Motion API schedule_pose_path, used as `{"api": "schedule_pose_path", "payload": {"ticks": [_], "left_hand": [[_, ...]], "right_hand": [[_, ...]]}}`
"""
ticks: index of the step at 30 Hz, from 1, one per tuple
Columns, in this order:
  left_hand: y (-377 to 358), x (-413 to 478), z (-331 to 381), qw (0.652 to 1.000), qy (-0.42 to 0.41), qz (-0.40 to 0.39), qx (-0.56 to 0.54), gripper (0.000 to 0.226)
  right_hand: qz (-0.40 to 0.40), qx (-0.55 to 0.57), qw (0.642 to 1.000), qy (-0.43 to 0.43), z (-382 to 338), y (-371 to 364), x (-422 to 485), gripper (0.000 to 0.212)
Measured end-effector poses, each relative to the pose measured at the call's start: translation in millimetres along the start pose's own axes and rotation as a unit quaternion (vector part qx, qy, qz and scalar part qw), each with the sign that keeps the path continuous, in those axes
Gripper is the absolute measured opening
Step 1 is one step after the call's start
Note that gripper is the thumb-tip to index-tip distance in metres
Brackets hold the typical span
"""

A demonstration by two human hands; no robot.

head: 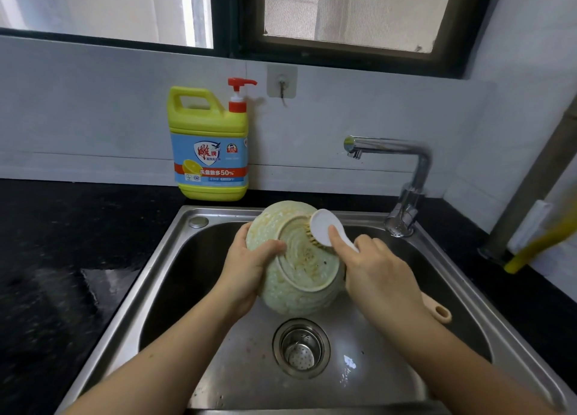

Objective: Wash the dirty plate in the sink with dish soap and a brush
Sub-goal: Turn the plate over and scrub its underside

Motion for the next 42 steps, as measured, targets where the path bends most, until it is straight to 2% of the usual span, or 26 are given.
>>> {"api": "schedule_pose_path", "payload": {"ticks": [7, 11, 13, 18, 23, 27, 29, 34, 39, 42], "left_hand": [[9.5, 3.4, 1.2, 0.999, 0.008, 0.036, -0.034, 0.032], [7.6, 4.4, -1.9, 0.998, 0.024, 0.033, -0.044, 0.037], [6.0, 3.7, -3.5, 0.999, 0.025, 0.028, -0.036, 0.037], [10.3, 3.7, -1.9, 0.999, 0.009, 0.041, -0.018, 0.041], [5.3, 3.3, -6.6, 0.999, 0.029, 0.029, -0.026, 0.040], [7.2, 3.9, -7.3, 0.999, 0.024, 0.038, -0.020, 0.033], [10.1, 5.5, -7.2, 0.998, 0.029, 0.048, -0.030, 0.034], [6.8, 5.3, -7.5, 0.998, 0.037, 0.035, -0.039, 0.039], [8.3, 4.2, -7.7, 0.998, 0.033, 0.037, -0.024, 0.037], [8.3, 4.9, -8.3, 0.998, 0.043, 0.034, -0.036, 0.036]], "right_hand": [[-0.009, 0.089, 0.990, 0.108, -38.4, 6.3, -7.4, 0.072], [-0.005, 0.026, 0.999, 0.038, -12.4, 2.0, 2.0, 0.071], [-0.004, 0.024, 0.999, 0.033, -10.4, 0.6, 0.0, 0.071], [-0.002, 0.087, 0.986, 0.143, -40.2, 7.5, -8.0, 0.072], [-0.008, 0.046, 0.998, 0.052, -14.2, -1.4, 1.7, 0.070], [-0.030, 0.122, 0.983, 0.132, -29.3, -0.7, -5.7, 0.068], [-0.056, 0.126, 0.978, 0.156, -25.9, 0.3, -3.9, 0.062], [-0.032, 0.060, 0.994, 0.081, -4.5, 3.3, 5.1, 0.061], [-0.067, 0.143, 0.972, 0.171, -26.9, 1.4, -2.3, 0.055], [-0.094, 0.113, 0.982, 0.116, -3.2, -2.5, 2.9, 0.047]]}}
Point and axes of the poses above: each hand's wrist, its own x-axis towards the middle knuckle, its own y-axis out of the back of the hand, z = x × y, the point moved 9 cm from there along x, towards the middle knuckle, and after that the axes turned 14 degrees about z, right-handed, at the moved point
